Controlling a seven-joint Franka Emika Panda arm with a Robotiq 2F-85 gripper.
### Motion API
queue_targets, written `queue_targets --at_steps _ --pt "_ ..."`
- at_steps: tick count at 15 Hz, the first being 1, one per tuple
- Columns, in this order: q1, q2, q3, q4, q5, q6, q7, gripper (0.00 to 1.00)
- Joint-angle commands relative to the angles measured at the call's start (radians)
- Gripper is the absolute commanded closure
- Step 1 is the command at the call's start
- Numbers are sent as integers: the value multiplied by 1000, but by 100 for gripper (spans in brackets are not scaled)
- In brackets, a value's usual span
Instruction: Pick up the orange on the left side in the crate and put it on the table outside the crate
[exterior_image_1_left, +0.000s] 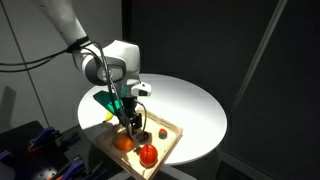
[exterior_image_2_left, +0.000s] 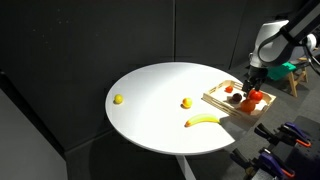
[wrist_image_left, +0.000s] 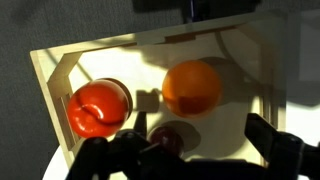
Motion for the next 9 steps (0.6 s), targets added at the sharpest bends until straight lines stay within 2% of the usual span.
queue_targets --at_steps 1,9 --pt "-14 6 0 -10 1 23 4 0" --pt "-7 20 4 -1 -2 11 3 0"
